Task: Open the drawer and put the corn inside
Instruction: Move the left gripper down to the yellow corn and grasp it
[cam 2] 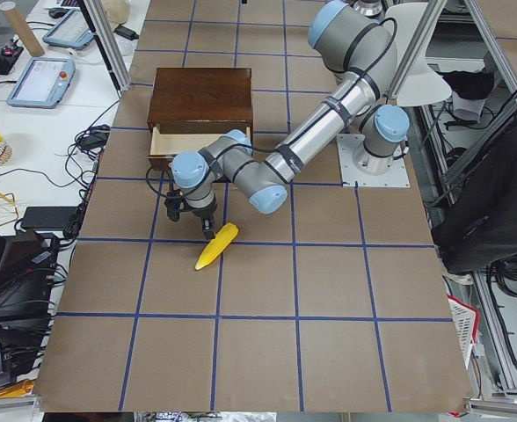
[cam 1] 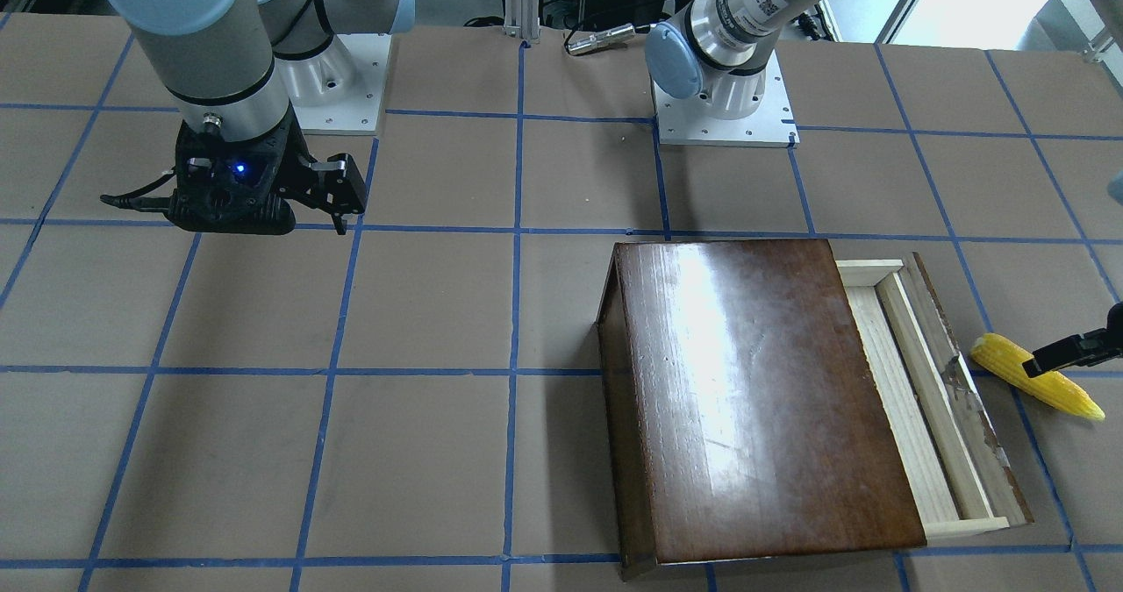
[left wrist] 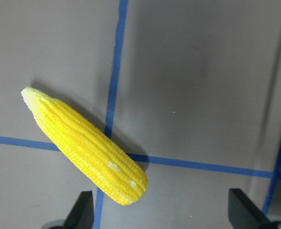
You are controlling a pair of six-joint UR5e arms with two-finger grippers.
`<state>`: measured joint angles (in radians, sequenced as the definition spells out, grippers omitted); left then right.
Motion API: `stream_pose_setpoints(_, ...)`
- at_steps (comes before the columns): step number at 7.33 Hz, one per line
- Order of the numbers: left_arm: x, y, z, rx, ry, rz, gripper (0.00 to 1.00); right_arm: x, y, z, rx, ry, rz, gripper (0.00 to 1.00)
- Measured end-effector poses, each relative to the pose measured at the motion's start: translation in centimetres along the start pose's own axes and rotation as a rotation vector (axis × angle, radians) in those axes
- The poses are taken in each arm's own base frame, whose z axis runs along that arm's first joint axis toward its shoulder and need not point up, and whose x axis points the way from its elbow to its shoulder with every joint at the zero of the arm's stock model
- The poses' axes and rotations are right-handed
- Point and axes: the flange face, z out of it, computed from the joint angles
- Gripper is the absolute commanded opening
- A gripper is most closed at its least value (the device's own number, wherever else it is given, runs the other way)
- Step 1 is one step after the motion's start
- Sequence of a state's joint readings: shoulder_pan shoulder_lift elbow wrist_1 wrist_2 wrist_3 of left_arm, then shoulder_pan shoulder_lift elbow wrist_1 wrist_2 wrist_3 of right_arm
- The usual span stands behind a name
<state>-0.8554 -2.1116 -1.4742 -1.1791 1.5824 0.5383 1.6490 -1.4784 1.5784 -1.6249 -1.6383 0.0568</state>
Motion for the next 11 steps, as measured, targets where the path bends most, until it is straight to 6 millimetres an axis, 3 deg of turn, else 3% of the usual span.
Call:
stream_pose_setpoints(3, -1.2, -0.1, 3.6, -0.010, 0.006, 0.003, 1.00, 0.0, 0.0, 0.0, -0.001, 0.000, 0.000, 1.00)
stream_pose_setpoints(5, -2.4, 0.3, 4.3, -0.016, 0.008, -0.014, 1.00, 0.0, 0.0, 0.0, -0.001, 0.000, 0.000, 1.00)
stream_pose_setpoints(8, -2.4, 0.7, 4.9, -0.027, 0.015, -0.078, 1.00, 0.0, 0.0, 0.0, 0.000, 0.000, 0.000, 1.00)
stream_pose_setpoints(10, -2.3, 0.8, 5.2, -0.032, 0.018, -0.092, 0.83, 0.0, 0.0, 0.0, 0.000, 0.000, 0.000, 1.00)
stream_pose_setpoints(11, -2.3, 0.8, 5.4, -0.034, 0.019, -0.092, 0.45, 0.0, 0.0, 0.0, 0.001, 0.000, 0.000, 1.00)
